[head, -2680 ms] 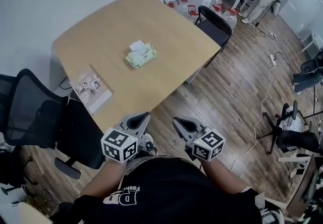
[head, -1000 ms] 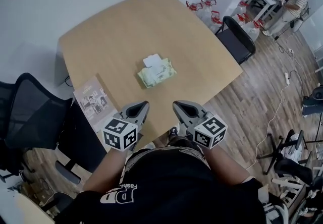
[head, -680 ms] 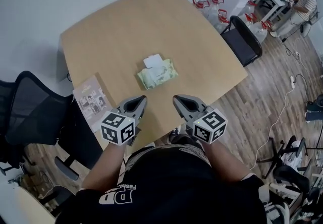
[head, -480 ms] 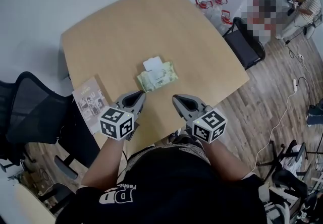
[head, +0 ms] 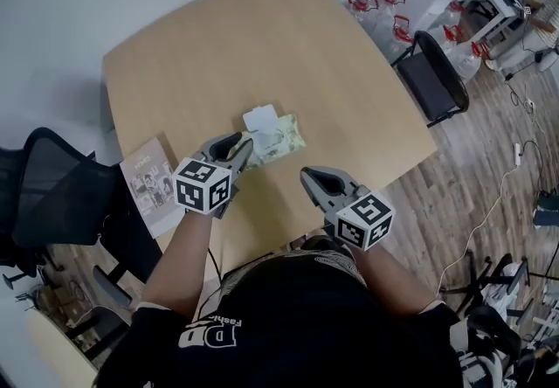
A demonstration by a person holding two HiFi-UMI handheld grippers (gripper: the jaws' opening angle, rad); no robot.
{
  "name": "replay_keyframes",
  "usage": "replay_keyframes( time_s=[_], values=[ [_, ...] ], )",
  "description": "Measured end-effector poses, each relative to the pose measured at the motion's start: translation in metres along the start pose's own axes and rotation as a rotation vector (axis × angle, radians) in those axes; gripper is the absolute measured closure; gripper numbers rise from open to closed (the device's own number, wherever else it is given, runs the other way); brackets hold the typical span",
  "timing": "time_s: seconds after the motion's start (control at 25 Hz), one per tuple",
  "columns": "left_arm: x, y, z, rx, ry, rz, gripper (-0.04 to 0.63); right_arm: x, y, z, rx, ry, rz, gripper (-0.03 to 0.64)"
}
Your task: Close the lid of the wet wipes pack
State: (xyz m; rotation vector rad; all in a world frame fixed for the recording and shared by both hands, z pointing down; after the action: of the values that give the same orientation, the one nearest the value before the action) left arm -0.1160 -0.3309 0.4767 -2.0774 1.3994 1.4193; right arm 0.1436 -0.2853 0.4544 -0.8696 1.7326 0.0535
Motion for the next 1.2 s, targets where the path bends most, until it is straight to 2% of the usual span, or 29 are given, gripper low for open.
replay_keyframes(
  time_s=[0.24,0.48,0.68,1.0,1.2],
  values=[
    [0.007,0.039,-0.046,0.030,0.086,0.004,0.491,-0.002,-0.025,0.000,-0.006,0.019,-0.038,0.617],
    [-0.005,0.084,-0.089,0.031,0.181,0.076,0.471,-0.008,-0.044,0.000,-0.004,0.041,-0.063,0.617],
    [-0.014,0.101,-0.113,-0.037,0.257,0.137,0.446,-0.014,-0.054,0.000,-0.015,0.052,-0.087,0.617],
    [-0.010,0.111,-0.145,-0.118,0.337,0.110,0.380,-0.026,-0.057,0.002,-0.034,0.063,-0.121,0.617],
    [-0.011,0.113,-0.159,-0.178,0.381,0.117,0.374,-0.029,-0.063,0.008,-0.058,0.060,-0.138,0.617]
  ],
)
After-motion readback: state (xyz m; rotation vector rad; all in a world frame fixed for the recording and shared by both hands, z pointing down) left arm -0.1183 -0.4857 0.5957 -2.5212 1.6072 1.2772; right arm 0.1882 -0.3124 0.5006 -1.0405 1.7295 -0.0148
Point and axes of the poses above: the fingertips, and each gripper's own axes: z backward along the fingers, y to its left, x out of its top, the point moved 10 cm from there along z, backward along the fingers, and after that the axes turned 2 degrees about y, right-handed, at the moved point
